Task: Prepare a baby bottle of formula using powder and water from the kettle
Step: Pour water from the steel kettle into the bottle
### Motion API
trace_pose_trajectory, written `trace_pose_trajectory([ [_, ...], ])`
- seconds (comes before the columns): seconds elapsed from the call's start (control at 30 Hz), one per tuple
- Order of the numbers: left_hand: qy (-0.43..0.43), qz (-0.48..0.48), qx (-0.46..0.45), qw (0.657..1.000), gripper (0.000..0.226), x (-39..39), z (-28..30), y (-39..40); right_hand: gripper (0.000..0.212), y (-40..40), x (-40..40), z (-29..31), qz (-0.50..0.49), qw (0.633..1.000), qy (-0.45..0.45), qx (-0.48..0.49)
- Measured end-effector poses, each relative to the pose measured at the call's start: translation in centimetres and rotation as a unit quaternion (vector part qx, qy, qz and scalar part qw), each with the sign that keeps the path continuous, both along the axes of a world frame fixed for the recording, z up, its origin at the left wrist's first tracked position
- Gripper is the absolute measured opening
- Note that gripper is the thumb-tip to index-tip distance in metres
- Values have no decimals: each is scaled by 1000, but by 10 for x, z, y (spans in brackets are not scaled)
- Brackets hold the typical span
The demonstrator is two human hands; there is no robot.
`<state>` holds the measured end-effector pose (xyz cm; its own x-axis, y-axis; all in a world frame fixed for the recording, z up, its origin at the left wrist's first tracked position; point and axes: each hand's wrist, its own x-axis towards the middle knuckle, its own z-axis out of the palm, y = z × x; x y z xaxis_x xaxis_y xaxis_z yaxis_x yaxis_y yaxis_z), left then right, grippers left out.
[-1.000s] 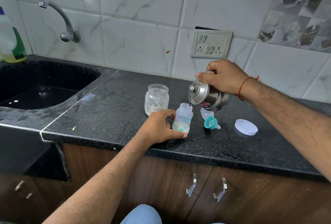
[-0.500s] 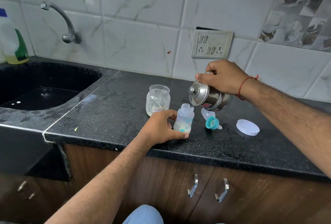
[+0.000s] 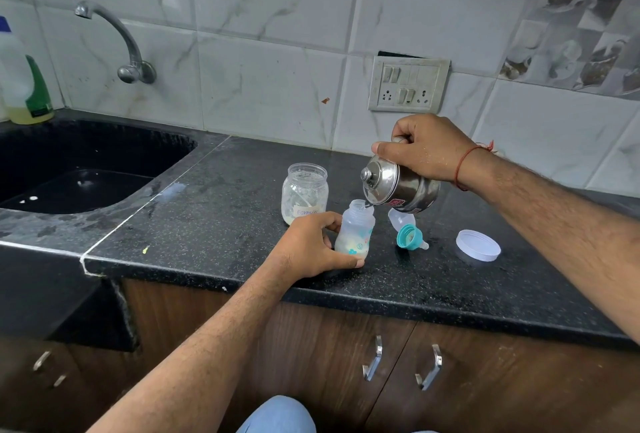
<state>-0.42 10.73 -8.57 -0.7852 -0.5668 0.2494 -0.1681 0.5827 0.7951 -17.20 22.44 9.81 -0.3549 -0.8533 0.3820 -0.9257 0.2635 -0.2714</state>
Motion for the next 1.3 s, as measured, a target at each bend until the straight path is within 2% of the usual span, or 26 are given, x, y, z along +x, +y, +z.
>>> trace_pose_trajectory([
  [1.3,-2,14,-18,1000,57,-7,-8,-6,45,-6,7,5,9,999,38,27],
])
